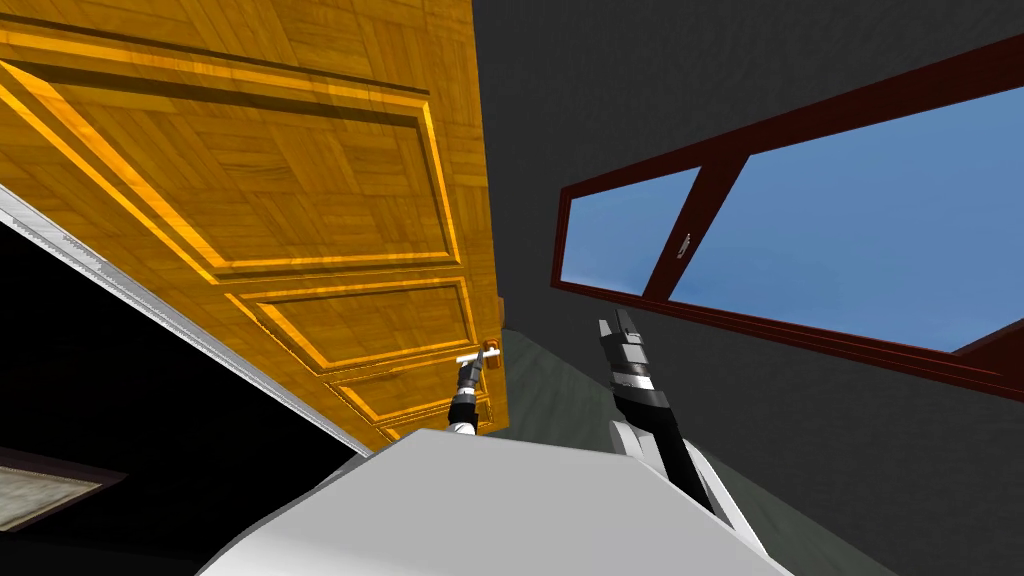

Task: Push the door open

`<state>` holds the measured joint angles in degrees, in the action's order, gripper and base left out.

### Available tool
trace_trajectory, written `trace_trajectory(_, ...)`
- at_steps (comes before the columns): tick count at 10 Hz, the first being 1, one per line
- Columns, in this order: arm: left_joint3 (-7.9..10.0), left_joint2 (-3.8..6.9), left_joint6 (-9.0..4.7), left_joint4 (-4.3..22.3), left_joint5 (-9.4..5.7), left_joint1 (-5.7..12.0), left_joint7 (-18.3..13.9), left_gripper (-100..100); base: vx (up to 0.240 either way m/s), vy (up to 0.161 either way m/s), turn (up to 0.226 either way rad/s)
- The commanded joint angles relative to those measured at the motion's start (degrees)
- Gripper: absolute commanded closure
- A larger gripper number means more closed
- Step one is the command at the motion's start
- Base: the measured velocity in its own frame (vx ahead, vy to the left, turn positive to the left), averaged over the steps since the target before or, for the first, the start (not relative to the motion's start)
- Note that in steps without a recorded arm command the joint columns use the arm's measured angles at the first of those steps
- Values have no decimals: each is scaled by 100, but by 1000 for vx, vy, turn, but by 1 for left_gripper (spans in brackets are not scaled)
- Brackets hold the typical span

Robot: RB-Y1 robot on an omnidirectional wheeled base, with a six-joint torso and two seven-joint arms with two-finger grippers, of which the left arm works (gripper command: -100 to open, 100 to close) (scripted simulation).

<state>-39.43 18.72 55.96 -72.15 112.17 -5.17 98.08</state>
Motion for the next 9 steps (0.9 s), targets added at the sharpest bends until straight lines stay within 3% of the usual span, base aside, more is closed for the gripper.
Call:
trace_trajectory(1,15,137,-58,169,3,-94,121,100,30,-39,30)
trace_trajectory(3,15,137,-58,169,3,-94,121,100,5,-4,7)
trace_trajectory(4,19,228,-24,208,58,-118,246,100,29,-27,40)
trace_trajectory(7,19,228,-24,208,58,-118,246,100,17,-15,20)
trace_trajectory(8,23,324,11,249,116,-143,372,100,19,-36,38)
trace_trajectory(9,23,324,11,249,116,-143,372,100,35,-34,52)
